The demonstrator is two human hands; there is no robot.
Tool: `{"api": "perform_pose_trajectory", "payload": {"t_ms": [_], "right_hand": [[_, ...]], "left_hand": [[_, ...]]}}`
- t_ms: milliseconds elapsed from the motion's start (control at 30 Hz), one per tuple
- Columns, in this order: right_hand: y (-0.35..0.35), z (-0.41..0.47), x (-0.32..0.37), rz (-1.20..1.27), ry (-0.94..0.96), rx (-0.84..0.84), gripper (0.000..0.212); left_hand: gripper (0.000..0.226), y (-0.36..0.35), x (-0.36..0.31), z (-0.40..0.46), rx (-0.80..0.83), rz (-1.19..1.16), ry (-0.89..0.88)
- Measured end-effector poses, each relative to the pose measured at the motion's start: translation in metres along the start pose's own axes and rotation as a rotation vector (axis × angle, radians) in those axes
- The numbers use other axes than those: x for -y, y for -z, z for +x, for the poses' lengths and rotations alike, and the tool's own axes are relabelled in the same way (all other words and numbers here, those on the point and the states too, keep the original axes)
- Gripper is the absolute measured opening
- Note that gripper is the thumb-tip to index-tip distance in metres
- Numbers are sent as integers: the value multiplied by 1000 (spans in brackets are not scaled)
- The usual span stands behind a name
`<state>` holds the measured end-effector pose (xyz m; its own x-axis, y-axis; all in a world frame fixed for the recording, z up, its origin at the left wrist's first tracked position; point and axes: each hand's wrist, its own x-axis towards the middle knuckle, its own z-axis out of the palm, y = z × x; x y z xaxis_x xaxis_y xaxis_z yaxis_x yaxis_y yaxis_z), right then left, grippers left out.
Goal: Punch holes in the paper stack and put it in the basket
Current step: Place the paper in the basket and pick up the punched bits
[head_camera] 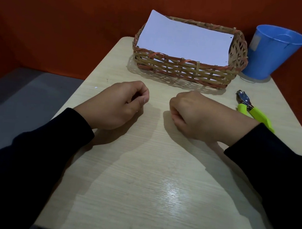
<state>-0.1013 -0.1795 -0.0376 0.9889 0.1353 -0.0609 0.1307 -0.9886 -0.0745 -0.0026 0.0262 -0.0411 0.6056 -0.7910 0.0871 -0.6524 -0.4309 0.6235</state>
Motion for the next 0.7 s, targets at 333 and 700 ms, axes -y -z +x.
{"api": "perform_pose_trajectory", "payload": {"t_ms": [333, 700], "right_hand": [[6, -19, -27, 596, -104, -130, 20], [44, -29, -60, 744, -83, -351, 21]], "left_hand": [[25, 3, -7, -1, -60, -3, -55], [24, 10, -47, 42, -59, -310, -68]]}}
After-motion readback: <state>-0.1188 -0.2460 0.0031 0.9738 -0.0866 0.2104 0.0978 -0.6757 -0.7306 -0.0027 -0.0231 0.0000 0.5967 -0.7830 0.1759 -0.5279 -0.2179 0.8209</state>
